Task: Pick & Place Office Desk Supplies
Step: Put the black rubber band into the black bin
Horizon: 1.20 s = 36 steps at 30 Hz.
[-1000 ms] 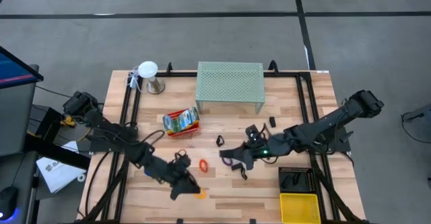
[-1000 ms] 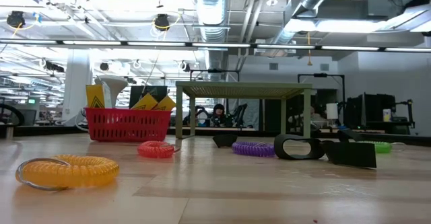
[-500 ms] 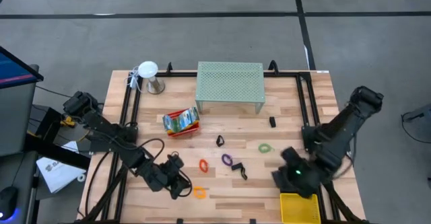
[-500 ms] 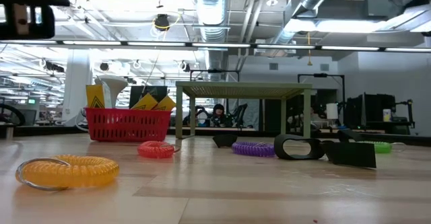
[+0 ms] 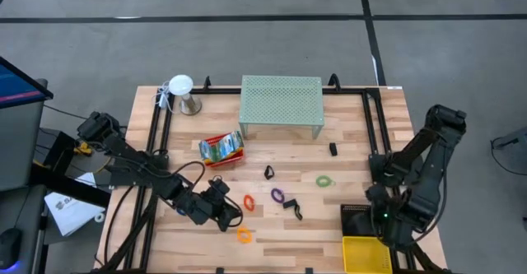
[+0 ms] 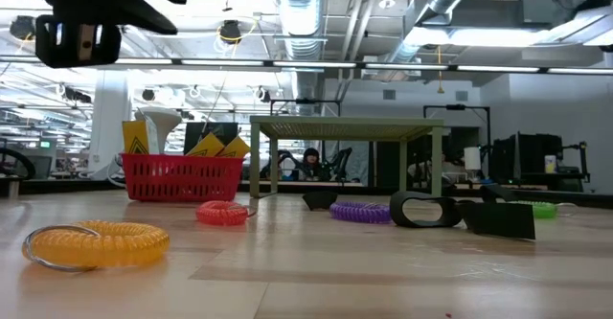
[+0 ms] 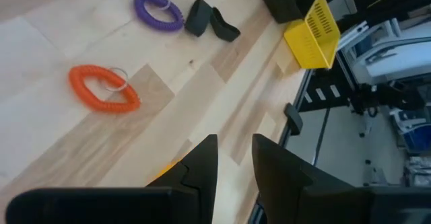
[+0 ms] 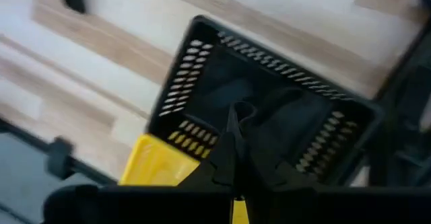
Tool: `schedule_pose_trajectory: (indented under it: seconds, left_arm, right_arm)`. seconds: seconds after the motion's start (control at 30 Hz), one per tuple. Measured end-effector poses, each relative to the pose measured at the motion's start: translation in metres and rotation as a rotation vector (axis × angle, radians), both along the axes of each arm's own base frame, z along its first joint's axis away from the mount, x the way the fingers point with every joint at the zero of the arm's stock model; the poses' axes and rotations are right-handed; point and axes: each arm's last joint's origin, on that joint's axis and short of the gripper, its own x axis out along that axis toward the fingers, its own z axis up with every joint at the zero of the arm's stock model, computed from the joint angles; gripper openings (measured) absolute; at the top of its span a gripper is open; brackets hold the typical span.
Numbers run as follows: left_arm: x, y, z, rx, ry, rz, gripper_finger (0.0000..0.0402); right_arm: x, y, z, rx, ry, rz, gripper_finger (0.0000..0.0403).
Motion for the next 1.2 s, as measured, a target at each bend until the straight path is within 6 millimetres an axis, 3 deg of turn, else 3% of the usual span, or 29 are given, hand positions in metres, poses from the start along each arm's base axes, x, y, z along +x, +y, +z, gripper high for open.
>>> schedule_pose_trajectory:
  seconds: [0.3,0.6,1.0,1.2]
  left_arm:
    - [0.0,0.0,0.001,-0.006,-0.007,0.0,0.0088]
    - [0.003,0.002,0.002,-0.015,-0.02,0.012,0.0088]
    - [0.004,0.002,0.003,-0.025,-0.033,0.012,0.0088]
    - [0.004,0.002,0.003,-0.025,-0.033,0.012,0.0088]
  right_arm:
    - [-0.016,0.005,-0.017,0.029,0.075,0.07,0.0001]
    - [-0.017,0.003,-0.036,0.036,0.094,0.091,0.0008]
    - [-0.018,0.002,-0.037,0.02,0.103,0.13,0.0159]
    - [-0.018,0.003,-0.036,0.027,0.099,0.134,0.0207]
